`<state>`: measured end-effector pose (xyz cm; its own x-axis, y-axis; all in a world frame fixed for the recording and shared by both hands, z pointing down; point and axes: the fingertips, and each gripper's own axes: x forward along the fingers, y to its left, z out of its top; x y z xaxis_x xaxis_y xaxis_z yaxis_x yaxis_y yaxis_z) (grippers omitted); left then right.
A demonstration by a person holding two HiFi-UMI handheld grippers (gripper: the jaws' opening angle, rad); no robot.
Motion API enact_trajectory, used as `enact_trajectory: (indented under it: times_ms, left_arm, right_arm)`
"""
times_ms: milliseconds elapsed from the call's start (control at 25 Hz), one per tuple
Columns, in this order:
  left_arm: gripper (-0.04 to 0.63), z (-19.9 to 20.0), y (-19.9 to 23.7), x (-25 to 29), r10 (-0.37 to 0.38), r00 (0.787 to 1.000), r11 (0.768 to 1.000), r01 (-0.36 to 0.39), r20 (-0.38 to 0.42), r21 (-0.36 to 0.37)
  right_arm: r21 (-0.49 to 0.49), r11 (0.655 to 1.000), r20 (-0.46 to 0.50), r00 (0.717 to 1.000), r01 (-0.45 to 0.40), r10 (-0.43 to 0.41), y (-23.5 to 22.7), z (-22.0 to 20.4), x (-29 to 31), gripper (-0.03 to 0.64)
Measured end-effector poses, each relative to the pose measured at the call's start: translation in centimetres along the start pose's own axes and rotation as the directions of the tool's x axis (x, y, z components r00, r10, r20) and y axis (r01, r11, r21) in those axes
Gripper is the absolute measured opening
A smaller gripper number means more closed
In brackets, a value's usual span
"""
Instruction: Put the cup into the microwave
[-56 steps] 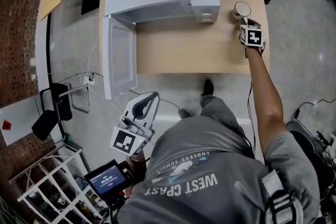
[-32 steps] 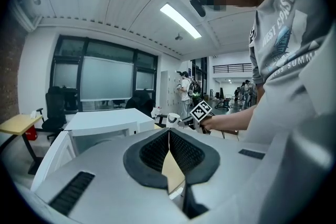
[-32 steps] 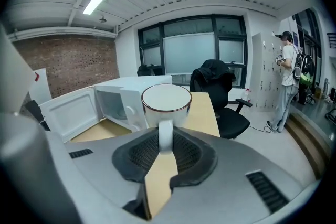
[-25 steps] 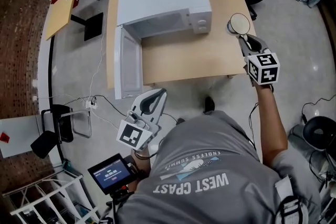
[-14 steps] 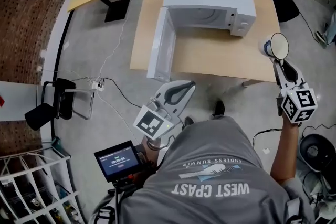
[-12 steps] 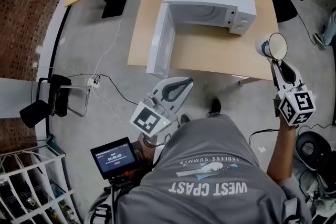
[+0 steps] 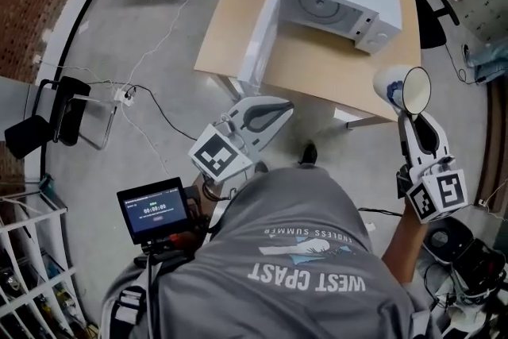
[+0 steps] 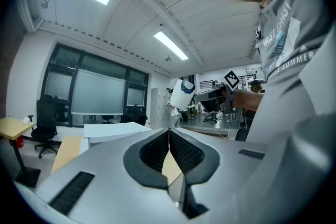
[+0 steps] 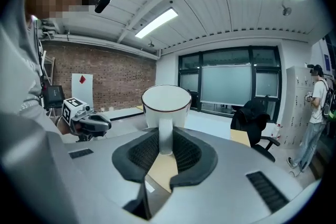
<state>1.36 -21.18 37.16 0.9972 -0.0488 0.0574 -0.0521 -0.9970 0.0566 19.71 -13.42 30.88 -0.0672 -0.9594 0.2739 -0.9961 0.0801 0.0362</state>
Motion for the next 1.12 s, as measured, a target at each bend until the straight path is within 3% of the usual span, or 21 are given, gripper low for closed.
enact_trajectory:
  times_ms: [200, 1120]
  left_arm:
    - [0.021, 0.1, -0.1, -1.9, -0.011, 1.0, 1.0, 0.011, 0.005, -0.015]
    - [0.021, -1.4, 0.8, -3.7, 0.018, 1.0, 1.0, -0.018, 0.025, -0.026]
  right_arm:
    - [-0.014, 1.0, -0.007, 1.0, -0.012, 0.012, 3.1, 1.1, -0.4, 0.072]
    - [-0.021, 0.999, -0.034, 0.998, -0.044, 0.043, 5.3, -0.5, 1.6, 0.072]
